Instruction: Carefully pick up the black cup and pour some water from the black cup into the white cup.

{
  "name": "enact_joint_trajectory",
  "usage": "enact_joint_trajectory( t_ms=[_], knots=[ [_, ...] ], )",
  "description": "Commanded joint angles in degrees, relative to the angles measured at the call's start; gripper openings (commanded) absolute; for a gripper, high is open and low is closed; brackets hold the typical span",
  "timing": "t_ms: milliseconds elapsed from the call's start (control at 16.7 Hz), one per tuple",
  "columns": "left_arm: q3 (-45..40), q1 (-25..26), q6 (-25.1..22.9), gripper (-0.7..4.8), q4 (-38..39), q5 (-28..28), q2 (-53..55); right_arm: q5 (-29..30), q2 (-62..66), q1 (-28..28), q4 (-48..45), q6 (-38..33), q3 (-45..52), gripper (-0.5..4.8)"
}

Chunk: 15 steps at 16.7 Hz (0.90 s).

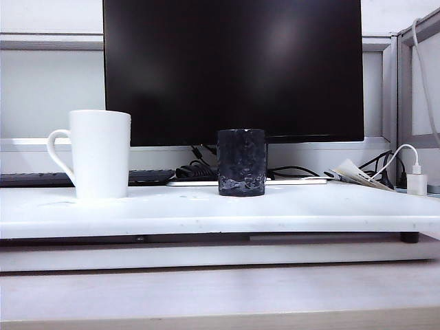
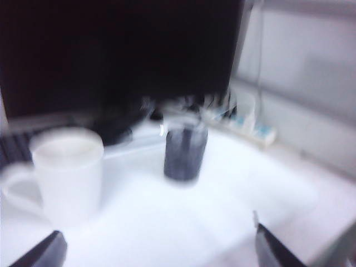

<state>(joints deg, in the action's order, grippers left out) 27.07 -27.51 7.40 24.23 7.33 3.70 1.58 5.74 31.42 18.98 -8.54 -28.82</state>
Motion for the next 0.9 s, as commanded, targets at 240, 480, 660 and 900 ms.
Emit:
enact_joint_trajectory(
  t_ms=[240, 480, 660, 900],
  knots=[
    [-11.91, 0.02, 3.80, 4.79, -5.99, -1.14, 0.00, -1.05, 0.50, 0.24, -17.99, -0.31, 17.40, 2.07],
    [-19.06, 0.02, 3.82, 4.79, -8.15, -1.09, 0.00, -1.84, 0.48, 0.24, -17.75, -0.28, 24.00, 2.07],
    [-22.73, 0.04, 6.95, 4.07, -9.92, -1.16, -0.02, -3.30, 0.48, 0.24, -17.55, -0.31, 27.50, 2.07],
    [-25.86, 0.04, 6.19, -0.16, -11.74, -5.31, 0.07, -9.60, 0.48, 0.24, -14.69, -0.28, 28.57, 1.59]
  ],
)
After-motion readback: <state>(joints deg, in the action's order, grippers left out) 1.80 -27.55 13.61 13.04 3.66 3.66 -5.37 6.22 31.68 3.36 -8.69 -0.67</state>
